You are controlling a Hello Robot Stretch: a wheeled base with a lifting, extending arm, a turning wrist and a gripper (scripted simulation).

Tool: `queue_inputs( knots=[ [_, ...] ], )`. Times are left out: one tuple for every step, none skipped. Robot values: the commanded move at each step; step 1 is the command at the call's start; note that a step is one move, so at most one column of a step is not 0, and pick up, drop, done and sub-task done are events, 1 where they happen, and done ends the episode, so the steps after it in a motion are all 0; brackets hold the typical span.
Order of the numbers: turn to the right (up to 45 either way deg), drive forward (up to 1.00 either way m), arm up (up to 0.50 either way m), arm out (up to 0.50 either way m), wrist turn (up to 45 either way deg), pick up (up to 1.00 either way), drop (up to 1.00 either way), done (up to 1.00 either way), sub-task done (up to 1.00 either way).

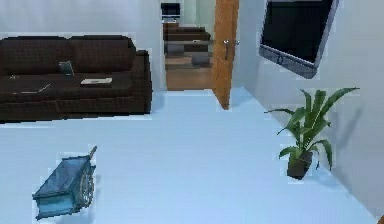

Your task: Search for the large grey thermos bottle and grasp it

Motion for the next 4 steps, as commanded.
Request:
queue_inputs(
  knots=[
    [0.0,1.0,0.0,0.0,0.0,0.0,0.0,0.0,0.0],
    [0.0,1.0,0.0,0.0,0.0,0.0,0.0,0.0,0.0],
    [-3.0,0.0,0.0,0.0,0.0,0.0,0.0,0.0,0.0],
    [0.0,1.0,0.0,0.0,0.0,0.0,0.0,0.0,0.0]
  ],
)
